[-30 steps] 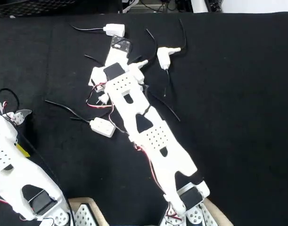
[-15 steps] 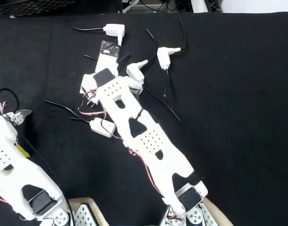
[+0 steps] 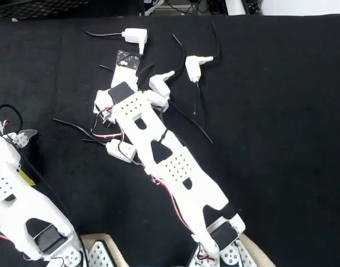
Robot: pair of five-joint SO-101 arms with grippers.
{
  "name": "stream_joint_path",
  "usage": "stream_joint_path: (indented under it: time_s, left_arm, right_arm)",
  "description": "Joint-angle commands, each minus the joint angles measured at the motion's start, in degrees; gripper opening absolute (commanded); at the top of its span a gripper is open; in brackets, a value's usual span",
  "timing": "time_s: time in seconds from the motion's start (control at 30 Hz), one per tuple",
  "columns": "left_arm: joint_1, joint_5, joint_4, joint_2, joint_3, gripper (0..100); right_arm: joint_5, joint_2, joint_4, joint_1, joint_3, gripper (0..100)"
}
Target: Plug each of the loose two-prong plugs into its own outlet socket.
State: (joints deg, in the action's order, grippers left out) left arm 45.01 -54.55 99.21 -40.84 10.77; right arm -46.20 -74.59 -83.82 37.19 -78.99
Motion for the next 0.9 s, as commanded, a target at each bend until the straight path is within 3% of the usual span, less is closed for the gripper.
stream_joint_path:
  time_s: [0.0,0.37,0.6,0.87]
  left_arm:
    - [1.0,-0.2,1.5,-0.2,-1.2,62]
    - [1.0,-0.1,1.5,-0.3,-1.1,62]
    - [1.0,-0.1,1.5,-0.3,-1.1,62]
    - [1.0,-0.1,1.5,-0.3,-1.1,62]
  right_arm:
    - [-0.4,-0.2,-2.7,1.8,0.0,16.9]
    - [-0.4,-0.2,-7.2,1.2,0.0,16.5]
    - [-0.4,-0.2,-7.1,1.1,-0.2,1.1]
    - [-0.4,-0.1,-7.2,1.1,-0.2,1.2]
